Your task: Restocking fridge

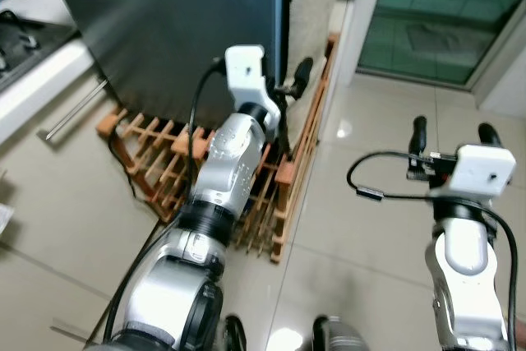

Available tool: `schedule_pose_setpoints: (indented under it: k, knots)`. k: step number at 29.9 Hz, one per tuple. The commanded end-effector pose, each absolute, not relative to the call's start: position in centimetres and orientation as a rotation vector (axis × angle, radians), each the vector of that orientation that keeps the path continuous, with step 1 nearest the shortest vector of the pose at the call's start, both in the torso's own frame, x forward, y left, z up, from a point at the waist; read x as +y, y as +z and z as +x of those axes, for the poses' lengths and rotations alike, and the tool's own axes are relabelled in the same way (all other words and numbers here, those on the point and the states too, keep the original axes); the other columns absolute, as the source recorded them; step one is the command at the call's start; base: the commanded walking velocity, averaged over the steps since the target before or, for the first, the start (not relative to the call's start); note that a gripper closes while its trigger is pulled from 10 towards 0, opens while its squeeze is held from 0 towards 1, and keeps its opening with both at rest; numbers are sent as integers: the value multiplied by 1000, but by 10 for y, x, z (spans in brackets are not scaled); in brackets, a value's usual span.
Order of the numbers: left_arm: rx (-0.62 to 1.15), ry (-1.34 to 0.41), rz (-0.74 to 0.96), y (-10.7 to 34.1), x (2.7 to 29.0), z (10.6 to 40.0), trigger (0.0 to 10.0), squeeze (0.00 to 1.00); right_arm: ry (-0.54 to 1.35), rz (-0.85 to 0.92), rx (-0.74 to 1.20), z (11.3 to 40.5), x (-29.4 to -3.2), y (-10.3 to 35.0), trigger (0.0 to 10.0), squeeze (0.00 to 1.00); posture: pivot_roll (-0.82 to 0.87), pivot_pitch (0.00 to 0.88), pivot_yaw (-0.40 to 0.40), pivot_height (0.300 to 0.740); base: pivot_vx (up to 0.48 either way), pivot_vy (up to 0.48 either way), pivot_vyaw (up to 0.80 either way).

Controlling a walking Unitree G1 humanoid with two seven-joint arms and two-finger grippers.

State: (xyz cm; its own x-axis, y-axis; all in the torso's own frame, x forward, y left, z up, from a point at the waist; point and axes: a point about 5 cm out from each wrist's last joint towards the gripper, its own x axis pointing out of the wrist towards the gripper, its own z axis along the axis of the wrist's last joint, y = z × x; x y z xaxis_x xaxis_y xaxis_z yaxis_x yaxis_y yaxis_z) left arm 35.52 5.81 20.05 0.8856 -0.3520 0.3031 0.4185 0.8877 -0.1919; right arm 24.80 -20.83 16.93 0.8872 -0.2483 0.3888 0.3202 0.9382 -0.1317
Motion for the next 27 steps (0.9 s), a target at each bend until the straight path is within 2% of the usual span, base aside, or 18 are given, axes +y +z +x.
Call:
schedule_pose_setpoints:
  k: [1, 4, 8, 11, 20, 27]
  knots:
    - [-326, -387, -214, 215, 67, 351, 10000, 0, -307, -196, -416, 244, -207, 180, 10000, 227, -231, 106, 84, 732, 0, 0, 0]
    - [-335, -277, -162, 213, 97, 346, 10000, 0, -300, -200, -442, 244, -207, 188, 10000, 224, -209, 78, 75, 732, 0, 0, 0]
    - [-311, -189, -144, 210, 110, 353, 10000, 0, -293, -206, -460, 254, -208, 191, 10000, 227, -198, 50, 66, 732, 0, -315, 0]
    - [-296, -171, -144, 209, 106, 357, 10000, 0, -283, -208, -463, 264, -207, 193, 10000, 224, -193, 33, 60, 732, 0, -445, 0]
    - [-264, -254, -149, 213, 84, 363, 10000, 0, -262, -209, -470, 276, -203, 198, 10000, 235, -204, 19, 65, 732, 0, -424, 662]
    - [-263, -320, -209, 217, 80, 366, 10000, 0, -258, -211, -455, 274, -202, 190, 10000, 227, -215, 17, 71, 732, 0, 0, 0]
